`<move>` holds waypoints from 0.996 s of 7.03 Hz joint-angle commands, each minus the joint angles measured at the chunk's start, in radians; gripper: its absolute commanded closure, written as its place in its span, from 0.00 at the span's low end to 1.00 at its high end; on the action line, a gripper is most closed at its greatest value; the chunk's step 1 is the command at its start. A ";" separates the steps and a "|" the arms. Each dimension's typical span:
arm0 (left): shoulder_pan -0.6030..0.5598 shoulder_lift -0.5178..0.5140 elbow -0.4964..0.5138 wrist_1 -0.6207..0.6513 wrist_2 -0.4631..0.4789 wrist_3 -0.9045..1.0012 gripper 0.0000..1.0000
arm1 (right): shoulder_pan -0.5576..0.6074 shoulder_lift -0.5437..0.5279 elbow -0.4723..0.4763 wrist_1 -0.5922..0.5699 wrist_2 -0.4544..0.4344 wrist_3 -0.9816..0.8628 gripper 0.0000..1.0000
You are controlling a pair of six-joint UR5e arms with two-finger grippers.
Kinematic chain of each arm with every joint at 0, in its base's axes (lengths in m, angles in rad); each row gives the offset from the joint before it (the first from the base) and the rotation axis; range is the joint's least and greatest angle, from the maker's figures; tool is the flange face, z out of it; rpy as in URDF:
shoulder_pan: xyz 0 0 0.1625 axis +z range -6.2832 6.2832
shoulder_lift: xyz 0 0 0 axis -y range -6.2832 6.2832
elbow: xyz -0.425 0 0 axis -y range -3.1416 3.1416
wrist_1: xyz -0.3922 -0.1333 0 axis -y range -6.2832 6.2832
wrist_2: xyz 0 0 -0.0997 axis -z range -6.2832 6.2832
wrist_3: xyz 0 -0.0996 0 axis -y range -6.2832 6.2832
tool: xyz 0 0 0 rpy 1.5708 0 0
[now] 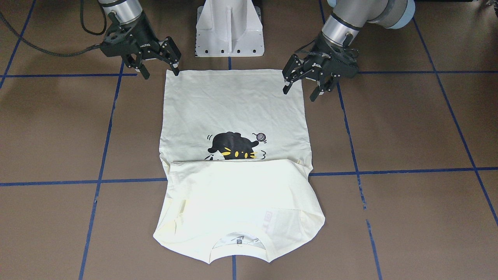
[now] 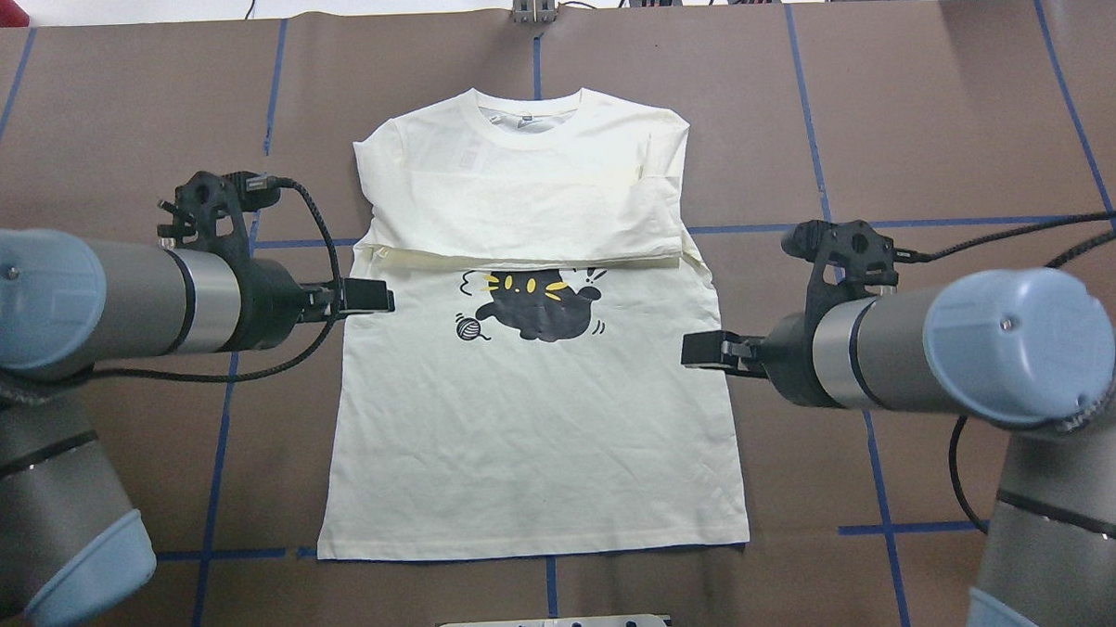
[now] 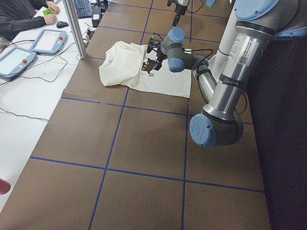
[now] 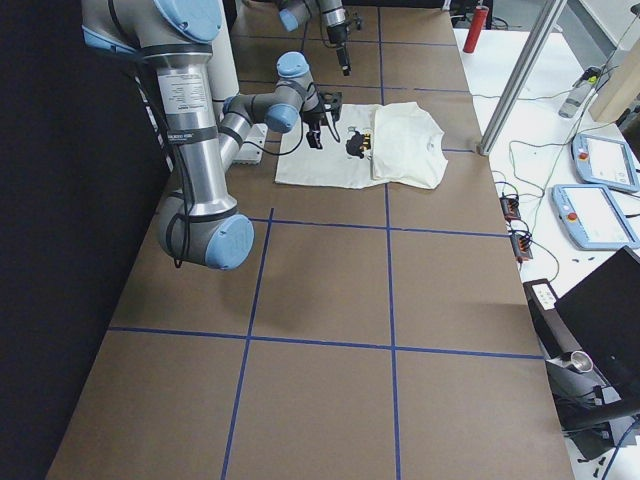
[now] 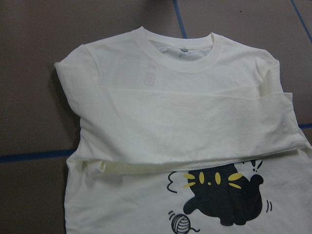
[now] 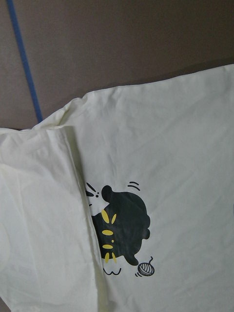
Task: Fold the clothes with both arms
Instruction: 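Move both grippers to the bottom hem corners and grasp them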
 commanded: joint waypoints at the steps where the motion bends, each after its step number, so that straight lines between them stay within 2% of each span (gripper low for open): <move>1: 0.167 0.070 -0.023 -0.001 0.118 -0.210 0.35 | -0.190 -0.061 0.032 0.035 -0.231 0.219 0.06; 3: 0.272 0.162 -0.020 0.000 0.198 -0.248 0.35 | -0.221 -0.090 0.030 0.009 -0.247 0.281 0.14; 7: 0.410 0.197 0.004 0.010 0.269 -0.248 0.37 | -0.249 -0.102 0.029 -0.005 -0.276 0.289 0.13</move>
